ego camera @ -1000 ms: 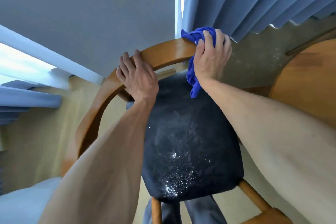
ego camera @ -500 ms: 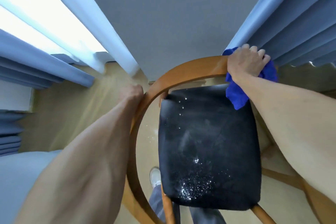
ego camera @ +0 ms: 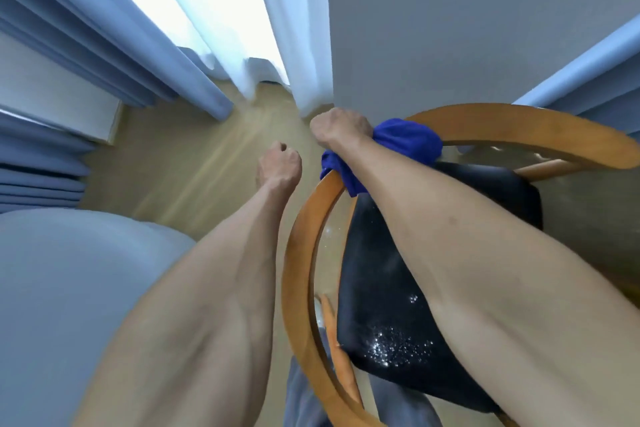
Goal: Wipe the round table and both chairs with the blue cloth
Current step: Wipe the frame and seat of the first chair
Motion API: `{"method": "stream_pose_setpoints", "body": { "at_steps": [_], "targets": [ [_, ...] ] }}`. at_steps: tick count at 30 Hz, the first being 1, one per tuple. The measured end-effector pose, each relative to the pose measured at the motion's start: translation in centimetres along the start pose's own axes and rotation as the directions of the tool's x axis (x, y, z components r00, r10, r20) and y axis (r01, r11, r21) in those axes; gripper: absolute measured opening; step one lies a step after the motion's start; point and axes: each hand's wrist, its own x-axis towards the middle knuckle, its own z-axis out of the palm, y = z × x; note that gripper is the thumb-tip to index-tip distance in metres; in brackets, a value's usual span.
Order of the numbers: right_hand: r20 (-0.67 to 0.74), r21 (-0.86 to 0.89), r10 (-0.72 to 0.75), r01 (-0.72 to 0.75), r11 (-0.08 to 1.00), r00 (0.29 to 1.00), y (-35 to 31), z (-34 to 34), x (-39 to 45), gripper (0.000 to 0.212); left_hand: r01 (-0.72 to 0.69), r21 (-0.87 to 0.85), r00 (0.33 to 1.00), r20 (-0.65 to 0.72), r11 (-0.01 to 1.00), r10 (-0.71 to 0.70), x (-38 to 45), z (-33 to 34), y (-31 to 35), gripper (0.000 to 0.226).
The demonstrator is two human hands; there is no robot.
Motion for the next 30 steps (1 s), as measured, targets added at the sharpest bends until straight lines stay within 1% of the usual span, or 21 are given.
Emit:
{"method": "stream_pose_setpoints", "body": {
  "at_steps": [2,5,7,9,10,11,12,13,14,15,16,17,18,19,20,21,22,24,26,28,30],
  "targets": [
    [0.053,0.160,0.033,-0.041,0.986,0.998,-2.0,1.0,-0.9,0.042,-0.010,-0.024,0.999,0.036,1.000,0.011,-0.3,-1.0,-1.2,0.043],
    [-0.009,0.304,0.089,-0.082,0.949,0.996,-1.2,0.2,-0.6,0.039,-0.047,-0.146,0.993,0.104,0.988,0.063,-1.5,-1.7,-1.9,0.042],
    [-0.069,0.262,0.043,-0.024,0.965,0.997,0.6,-0.9,-0.3,0.035,-0.059,-0.261,0.983,0.154,0.964,0.102,-2.3,-1.5,-1.3,0.044],
    [-0.036,0.107,-0.088,0.091,0.990,0.995,2.3,-1.6,-0.7,0.034,-0.088,-0.331,0.970,0.186,0.939,0.156,-2.6,-0.6,-0.4,0.046],
    [-0.003,-0.009,-0.152,0.152,0.988,0.988,3.1,-1.4,-1.0,0.032,-0.119,-0.339,0.959,0.206,0.933,0.197,-2.7,0.0,0.2,0.044],
    [-0.005,-0.104,-0.205,0.204,0.974,0.979,3.9,-1.1,-1.2,0.030,-0.158,-0.327,0.942,0.232,0.932,0.241,-2.7,0.8,0.8,0.039],
    [-0.045,-0.135,-0.259,0.251,0.959,0.965,4.9,-0.8,-1.2,0.027,-0.203,-0.285,0.925,0.257,0.937,0.279,-3.4,1.0,1.7,0.034],
    [-0.117,-0.087,-0.306,0.297,0.951,0.945,5.9,-0.5,-1.3,0.028,-0.241,-0.249,0.912,0.272,0.938,0.307,-4.1,1.3,2.5,0.029],
    [-0.218,0.029,-0.329,0.343,0.939,0.919,6.8,-0.1,-1.2,0.031,-0.259,-0.215,0.903,0.292,0.942,0.315,-4.4,1.5,3.1,0.025],
    [-0.333,0.175,-0.306,0.377,0.909,0.892,7.7,0.2,-1.3,0.035,-0.266,-0.185,0.899,0.307,0.946,0.312,-4.4,1.6,3.4,0.026],
    [-0.450,0.308,-0.225,0.387,0.869,0.864,8.5,0.4,-1.3,0.040,-0.267,-0.157,0.901,0.311,0.951,0.304,-4.3,1.7,3.7,0.028],
    [-0.557,0.406,-0.095,0.371,0.835,0.825,9.8,0.5,-1.4,0.042,-0.279,-0.114,0.900,0.316,0.953,0.301,-4.1,2.1,4.0,0.027],
    [-0.650,0.458,0.048,0.340,0.821,0.758,11.3,0.7,-1.5,0.044,-0.308,-0.071,0.894,0.318,0.949,0.314,-4.1,2.4,4.4,0.026],
    [-0.709,0.462,0.154,0.288,0.839,0.688,13.1,0.8,-1.7,0.046,-0.345,-0.024,0.891,0.308,0.938,0.335,-4.1,2.7,5.0,0.032],
    [-0.746,0.403,0.181,0.217,0.889,0.641,15.0,0.9,-2.0,0.047,-0.388,0.014,0.883,0.292,0.921,0.368,-4.6,3.0,5.6,0.040],
    [-0.761,0.300,0.142,0.148,0.943,0.633,16.7,1.0,-2.4,0.049,-0.423,0.042,0.870,0.298,0.905,0.393,-5.1,3.4,6.1,0.048],
    [-0.750,0.194,0.081,0.102,0.976,0.656,18.2,1.1,-2.8,0.051,-0.458,0.085,0.853,0.321,0.885,0.411,-5.7,3.7,6.6,0.054],
    [-0.704,0.058,-0.024,0.091,0.994,0.710,19.7,0.9,-3.4,0.055,-0.492,0.199,0.840,0.364,0.848,0.402,-6.3,4.2,7.1,0.060],
    [-0.706,0.043,-0.029,0.083,0.996,0.708,19.6,0.8,-3.5,0.056,-0.474,0.281,0.857,0.364,0.834,0.364,-6.0,4.4,7.0,0.051],
    [-0.718,0.101,0.037,0.051,0.994,0.695,18.4,0.9,-3.5,0.054,-0.429,0.272,0.873,0.371,0.862,0.317,-5.5,4.2,6.7,0.045],
    [-0.713,0.169,0.090,0.046,0.984,0.696,17.0,1.5,-3.8,0.053,-0.411,0.240,0.876,0.372,0.879,0.308,-5.4,3.6,6.0,0.046]
  ]
}}
